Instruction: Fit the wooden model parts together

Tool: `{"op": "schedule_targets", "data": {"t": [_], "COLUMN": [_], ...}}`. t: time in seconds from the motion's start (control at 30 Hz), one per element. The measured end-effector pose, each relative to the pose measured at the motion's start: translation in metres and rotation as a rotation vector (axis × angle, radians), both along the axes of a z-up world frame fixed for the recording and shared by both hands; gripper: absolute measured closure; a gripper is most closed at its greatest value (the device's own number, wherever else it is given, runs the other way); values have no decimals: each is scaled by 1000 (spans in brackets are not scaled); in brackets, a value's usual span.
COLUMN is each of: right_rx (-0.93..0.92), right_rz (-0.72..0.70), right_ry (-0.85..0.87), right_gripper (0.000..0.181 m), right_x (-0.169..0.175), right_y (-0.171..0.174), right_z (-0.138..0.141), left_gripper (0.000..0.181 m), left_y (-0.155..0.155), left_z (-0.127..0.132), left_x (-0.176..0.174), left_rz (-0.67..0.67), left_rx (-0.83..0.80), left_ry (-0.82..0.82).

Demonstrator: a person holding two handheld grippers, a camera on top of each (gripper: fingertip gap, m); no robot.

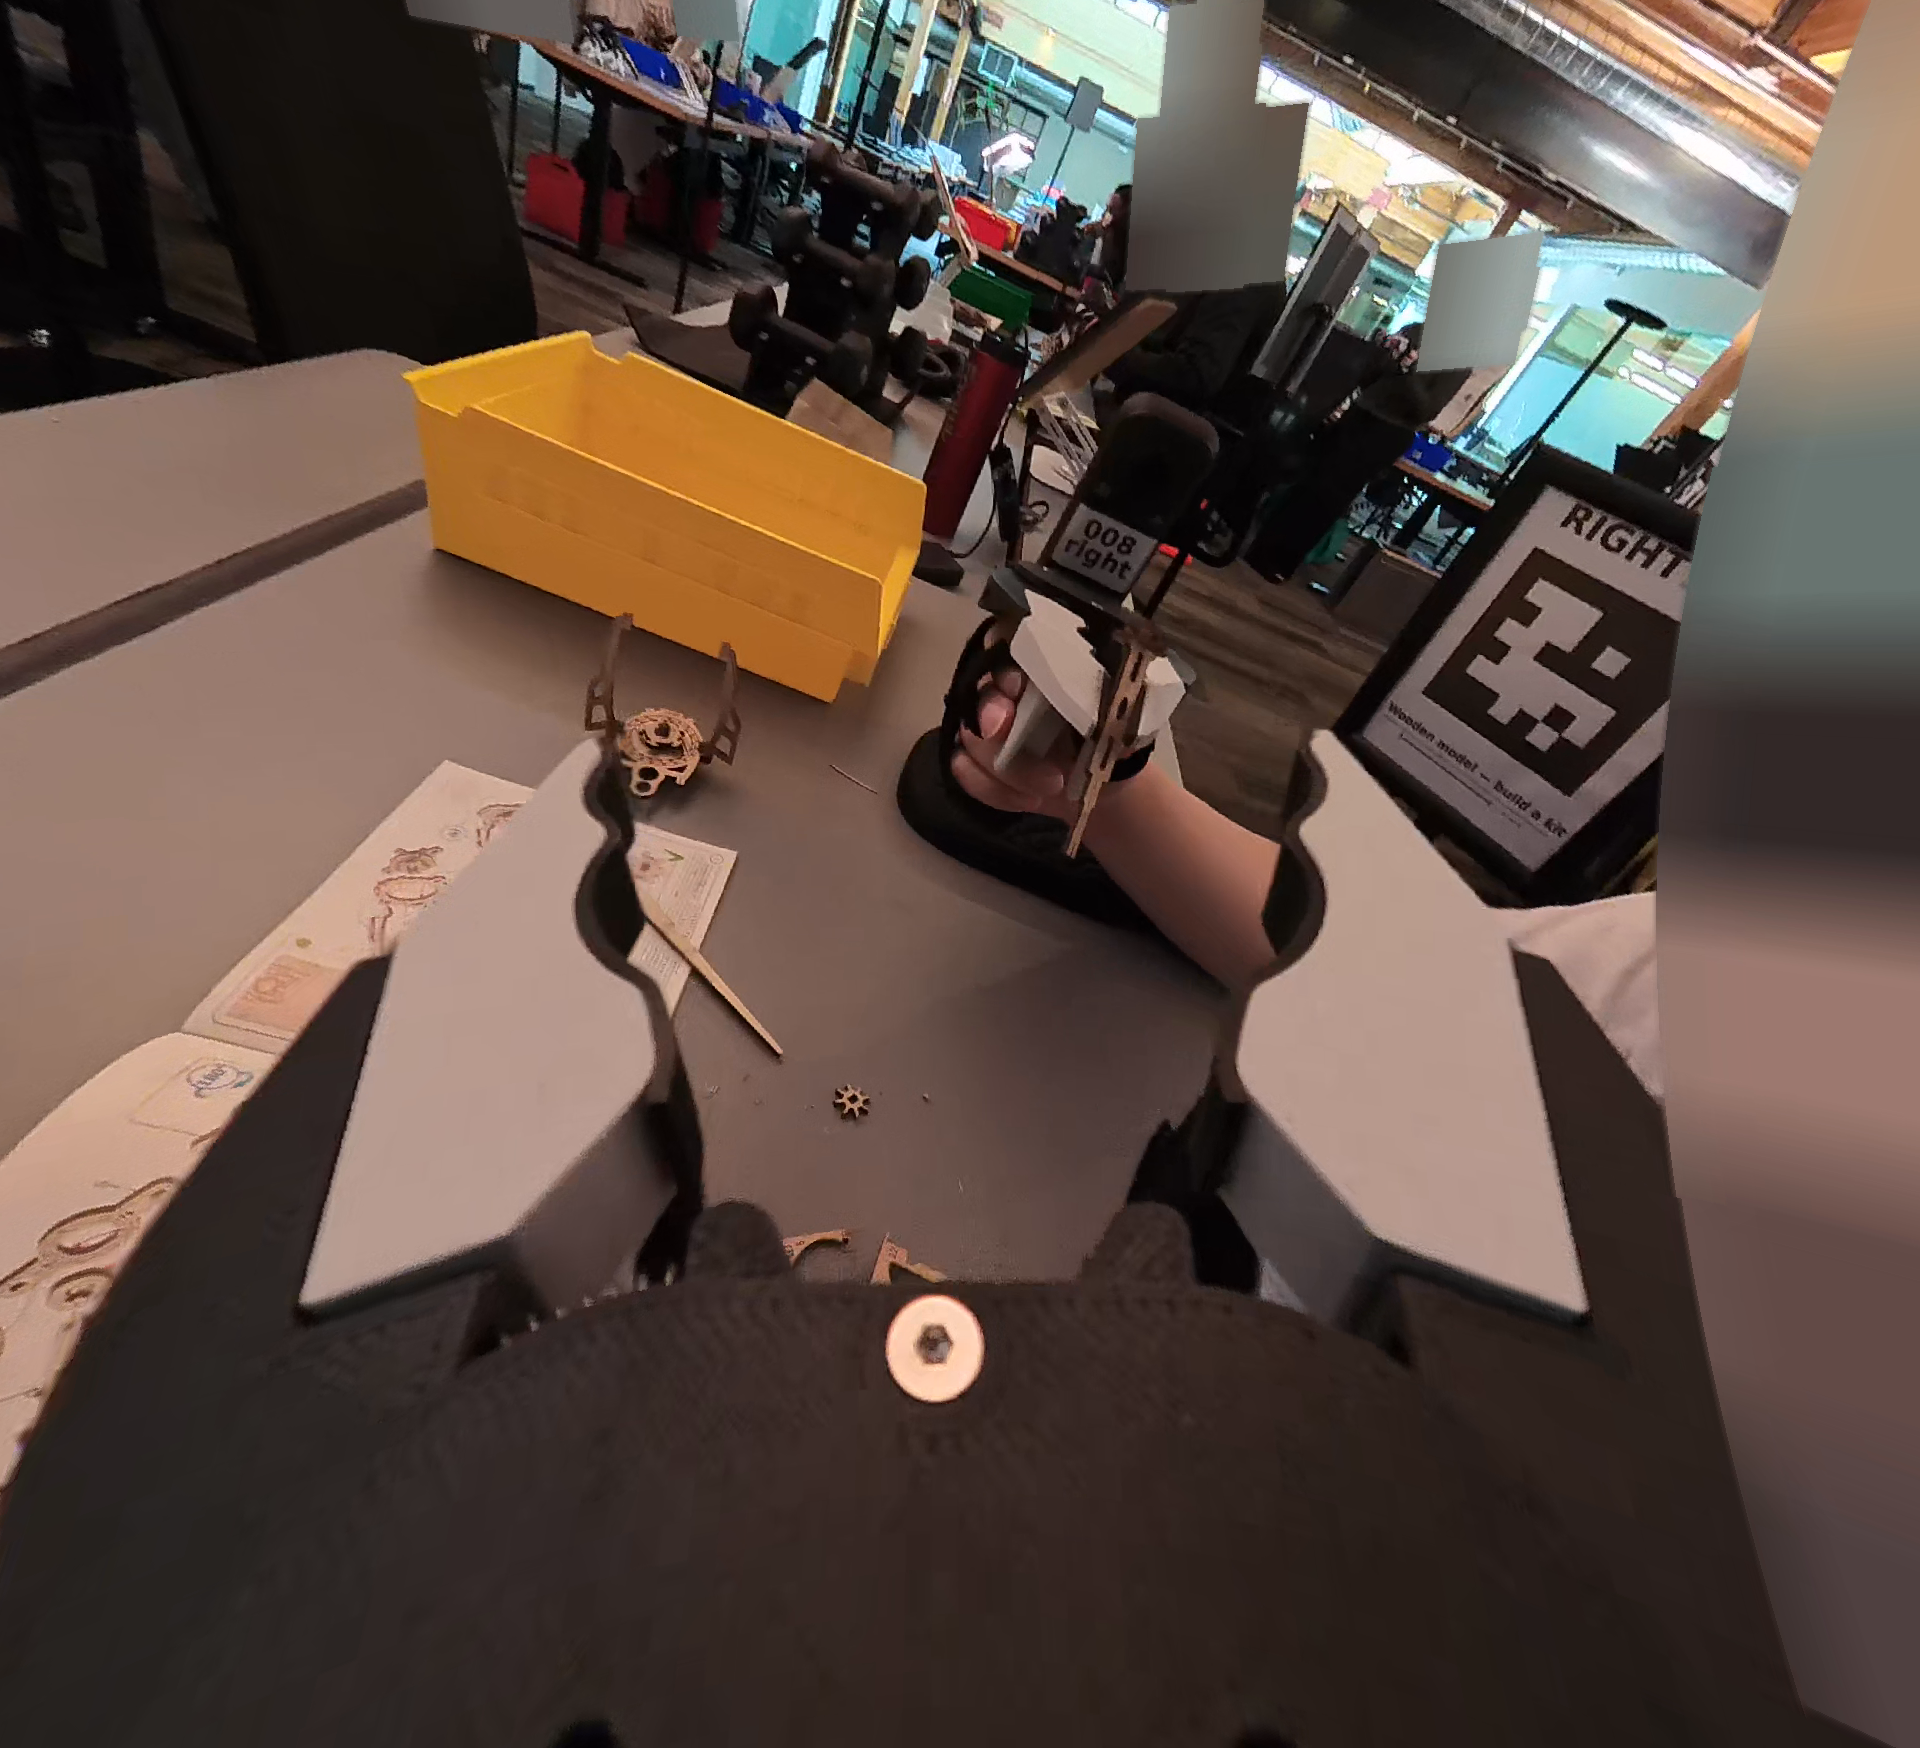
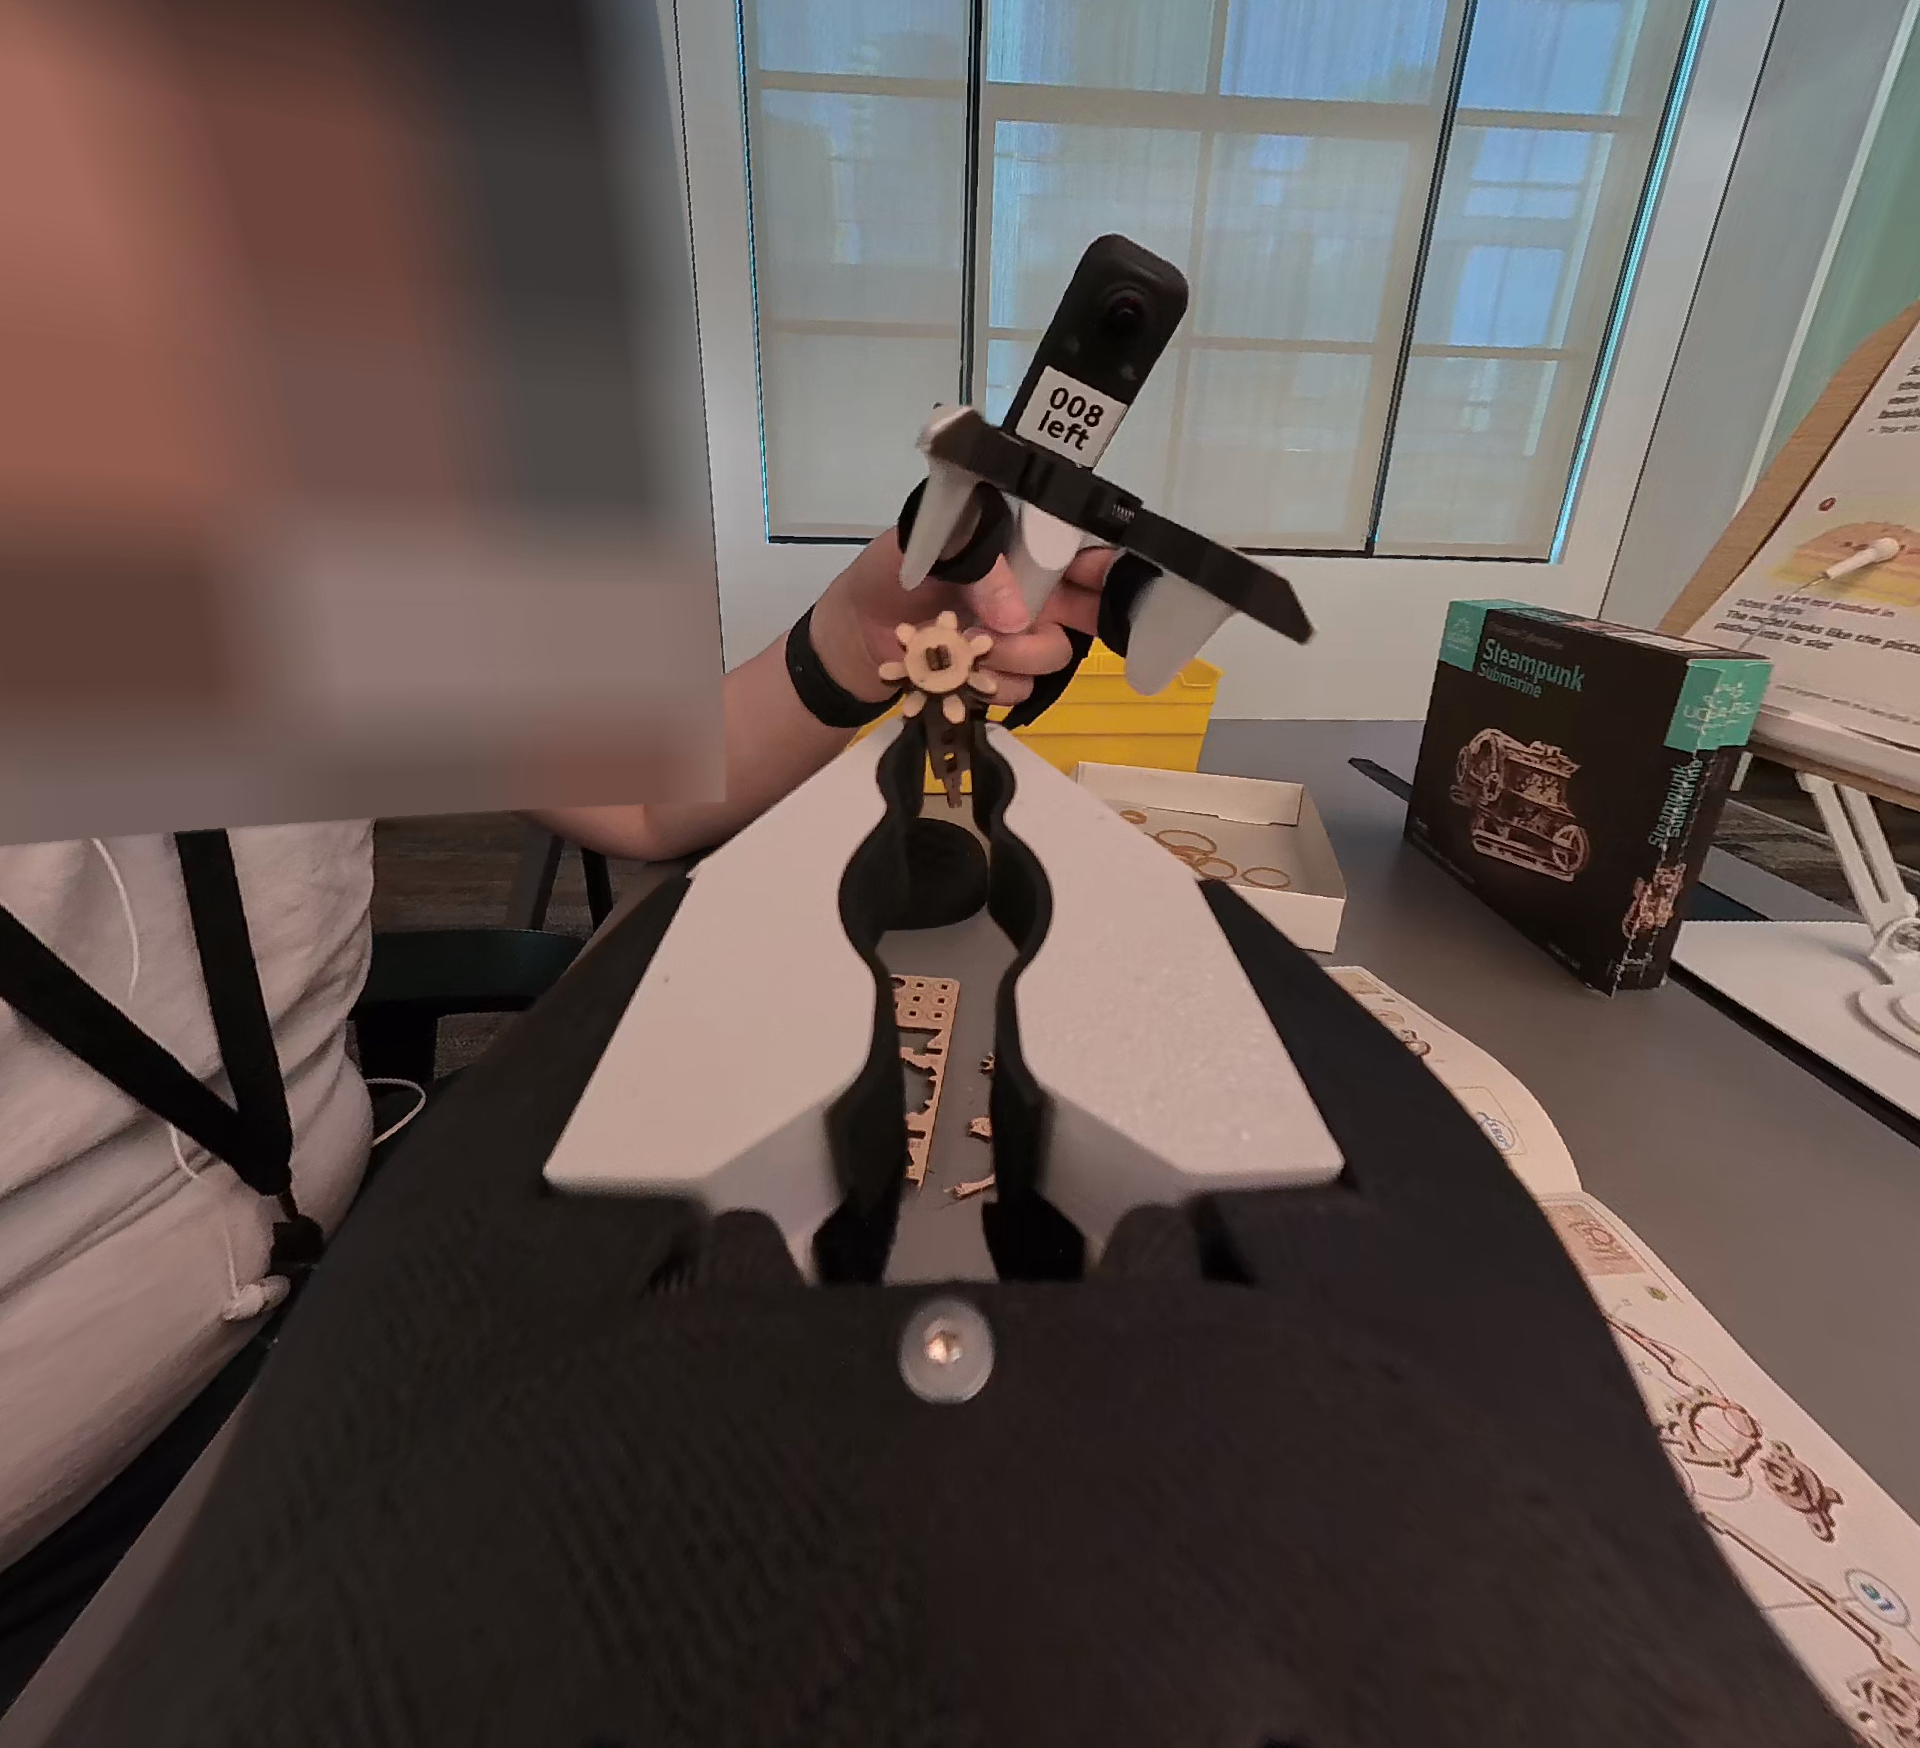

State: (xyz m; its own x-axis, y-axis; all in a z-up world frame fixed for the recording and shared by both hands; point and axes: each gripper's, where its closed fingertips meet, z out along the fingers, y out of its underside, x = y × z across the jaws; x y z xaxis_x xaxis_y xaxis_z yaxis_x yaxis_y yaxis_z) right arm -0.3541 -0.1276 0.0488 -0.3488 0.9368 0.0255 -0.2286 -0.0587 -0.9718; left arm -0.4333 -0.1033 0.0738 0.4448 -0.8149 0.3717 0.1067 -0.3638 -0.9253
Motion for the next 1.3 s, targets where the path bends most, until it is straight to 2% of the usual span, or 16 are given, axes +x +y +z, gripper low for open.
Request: {"op": "schedule_targets", "data": {"t": [0.17, 0.3, 0.4, 0.5, 0.7, 0.8, 0.87, 0.93, 1.0, 1.17, 1.27, 1.3], "right_rx": [-2, 5, -5, -30, -79, -87, -88, -92, -96, -122, -137, -137], "right_rz": [15, 66, 90, 112, 154, 157, 155, 153, 153, 160, 169, 171], "right_ry": [-5, -2, 2, 6, 4, 0, 1, 6, 12, 29, 32, 28], "right_gripper": [176, 176, 176, 176, 176, 176, 176, 177, 176, 177, 176, 176], "right_x": [0, 1, 2, 3, 4, 3, 4, 5, 5, 8, 9, 9], "right_y": [-2, -11, -14, -14, -15, -15, -14, -14, -13, -10, -10, -10], "right_z": [-1, -1, 0, 1, 3, 2, 3, 4, 5, 8, 9, 8], "left_gripper": [49, 54, 54, 64, 59, 60, 66, 64, 73, 112, 148, 166], "left_y": [7, 15, 13, 12, -6, -5, -2, -3, -4, -5, -9, -12], "left_z": [-6, -7, -11, -8, -3, -2, -5, -10, -14, -18, -21, -21], "left_x": [-4, -10, -4, 3, 20, 19, 18, 19, 21, 21, 22, 23], "left_rz": [68, 161, 145, 127, -17, -13, 6, -4, -23, -66, -123, -152], "left_rx": [48, 103, 94, 73, 37, 24, 20, 24, 34, 4, -65, -78], "left_ry": [93, 171, 198, 145, 63, 43, 61, 97, 118, 88, 45, 27]}}
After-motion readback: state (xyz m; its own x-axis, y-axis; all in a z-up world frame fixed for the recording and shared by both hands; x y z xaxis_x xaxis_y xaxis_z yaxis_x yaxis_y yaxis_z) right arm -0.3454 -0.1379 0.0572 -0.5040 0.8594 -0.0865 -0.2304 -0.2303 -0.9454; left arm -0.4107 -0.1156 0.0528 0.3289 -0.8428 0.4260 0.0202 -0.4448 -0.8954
